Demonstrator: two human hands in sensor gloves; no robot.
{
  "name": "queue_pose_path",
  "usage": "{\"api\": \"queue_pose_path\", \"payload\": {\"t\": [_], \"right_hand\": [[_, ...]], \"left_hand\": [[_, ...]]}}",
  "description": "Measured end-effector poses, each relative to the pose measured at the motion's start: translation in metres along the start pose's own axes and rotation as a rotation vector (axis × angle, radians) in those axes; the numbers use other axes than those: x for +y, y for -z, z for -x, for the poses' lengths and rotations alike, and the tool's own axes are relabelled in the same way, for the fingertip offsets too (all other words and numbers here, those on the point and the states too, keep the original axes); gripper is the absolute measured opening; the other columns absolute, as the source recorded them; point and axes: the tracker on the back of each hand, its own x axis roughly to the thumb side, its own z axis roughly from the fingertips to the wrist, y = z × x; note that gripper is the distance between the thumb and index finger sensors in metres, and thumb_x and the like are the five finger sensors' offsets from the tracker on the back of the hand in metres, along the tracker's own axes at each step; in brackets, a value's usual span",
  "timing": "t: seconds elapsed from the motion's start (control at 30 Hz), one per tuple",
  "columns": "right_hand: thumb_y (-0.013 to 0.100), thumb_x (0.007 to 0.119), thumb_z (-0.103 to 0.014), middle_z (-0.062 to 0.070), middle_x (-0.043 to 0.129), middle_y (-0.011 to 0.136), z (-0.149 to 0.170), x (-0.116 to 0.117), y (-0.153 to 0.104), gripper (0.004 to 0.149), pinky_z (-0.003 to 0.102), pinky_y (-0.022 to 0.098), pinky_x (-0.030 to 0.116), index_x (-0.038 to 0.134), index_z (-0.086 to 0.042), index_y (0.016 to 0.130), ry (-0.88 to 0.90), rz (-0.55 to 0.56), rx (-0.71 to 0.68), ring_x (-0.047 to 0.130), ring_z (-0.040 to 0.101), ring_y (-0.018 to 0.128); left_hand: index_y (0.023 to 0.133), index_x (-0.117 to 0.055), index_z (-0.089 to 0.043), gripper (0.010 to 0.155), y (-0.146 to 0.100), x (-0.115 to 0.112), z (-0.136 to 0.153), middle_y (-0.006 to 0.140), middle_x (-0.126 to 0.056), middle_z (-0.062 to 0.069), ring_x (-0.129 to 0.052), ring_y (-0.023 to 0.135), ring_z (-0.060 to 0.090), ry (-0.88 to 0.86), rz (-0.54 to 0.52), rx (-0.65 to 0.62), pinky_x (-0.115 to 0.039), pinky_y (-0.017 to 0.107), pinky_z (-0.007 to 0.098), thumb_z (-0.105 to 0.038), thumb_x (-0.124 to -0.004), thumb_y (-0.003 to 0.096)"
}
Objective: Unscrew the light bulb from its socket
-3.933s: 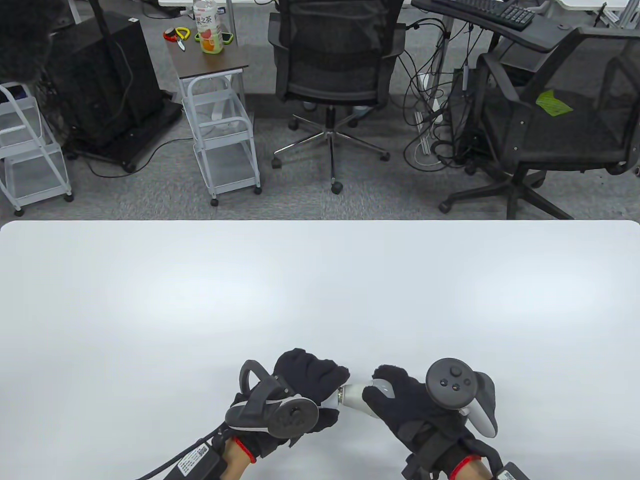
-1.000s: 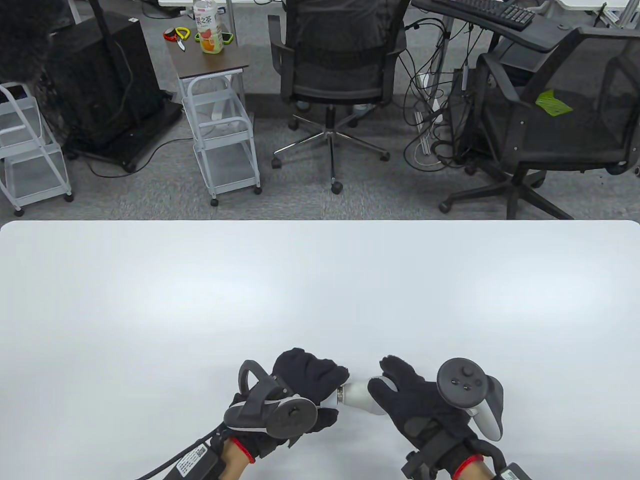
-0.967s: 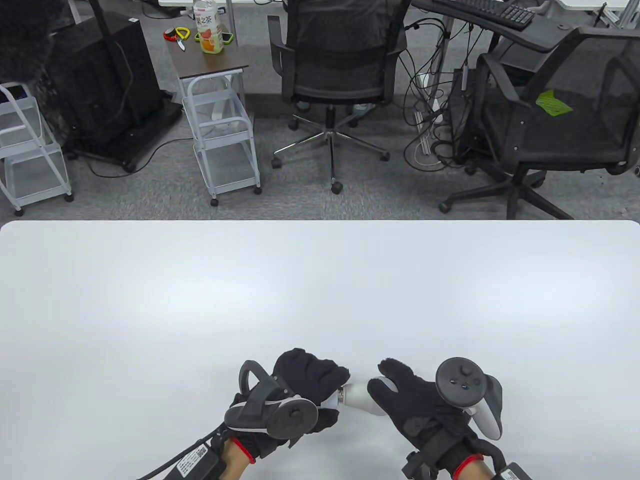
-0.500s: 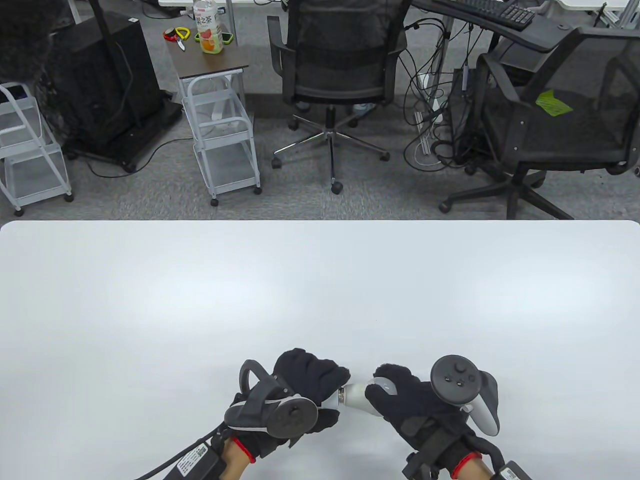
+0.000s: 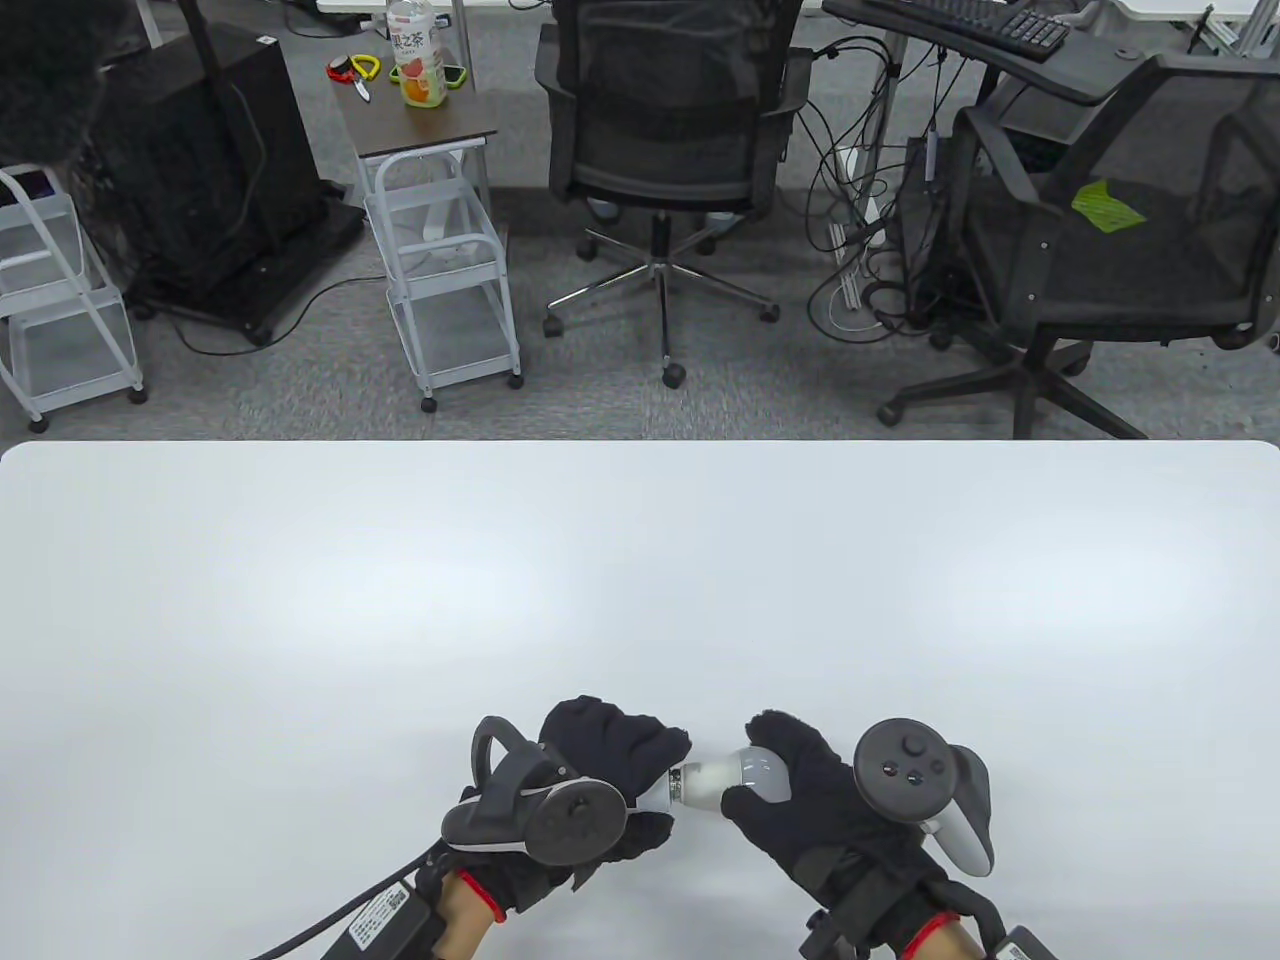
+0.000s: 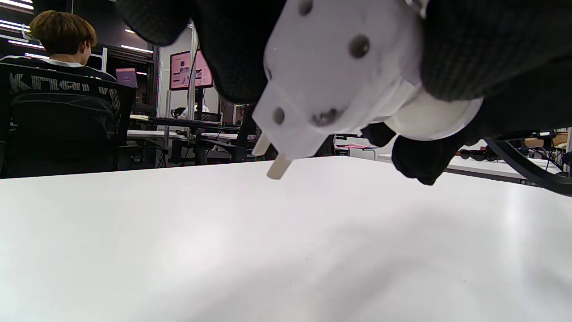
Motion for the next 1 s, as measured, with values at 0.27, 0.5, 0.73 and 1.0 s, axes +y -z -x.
{"api": "queue_pose_path", "payload": {"t": [0.27,0.5,0.73,1.0], "right_hand": [[0.039,0.069,-0.077,0.02,0.099,0.071,0.017,-0.003,0.002,0.09,0.052,0.034,0.091,0.069,-0.003,0.091,0.102,0.018,0.103,0.109,0.027,0.042],[0.042,0.073,-0.07,0.016,0.095,0.075,0.011,-0.002,0.003,0.08,0.047,0.036,0.091,0.068,-0.006,0.091,0.091,0.002,0.072,0.105,0.018,0.043],[0.044,0.078,-0.06,0.019,0.074,0.093,0.002,0.002,0.002,0.078,0.055,0.051,0.082,0.051,-0.008,0.096,0.034,-0.012,0.021,0.096,0.028,0.065],[0.044,0.08,-0.058,0.02,0.071,0.095,0.002,0.0,0.002,0.079,0.057,0.052,0.079,0.049,-0.008,0.097,0.021,-0.004,0.014,0.094,0.031,0.068]], "left_hand": [[0.099,-0.084,-0.012,0.076,0.001,0.0,-0.01,0.098,-0.091,0.015,-0.096,0.082,0.042,0.046,-0.023,-0.044,-0.063,0.069,0.067,-0.048,-0.101,0.0339],[0.099,-0.083,-0.012,0.076,0.001,0.0,-0.006,0.098,-0.091,0.015,-0.096,0.081,0.042,0.023,-0.015,-0.025,-0.064,0.069,0.067,-0.048,-0.101,0.0345],[0.1,-0.082,-0.011,0.077,-0.001,-0.004,0.002,0.098,-0.091,0.016,-0.096,0.081,0.042,0.011,0.029,0.011,-0.064,0.069,0.067,-0.049,-0.099,0.0353],[0.1,-0.082,-0.01,0.078,-0.001,-0.005,0.006,0.098,-0.09,0.017,-0.096,0.082,0.042,0.004,0.02,0.025,-0.064,0.069,0.067,-0.049,-0.099,0.0352]]}}
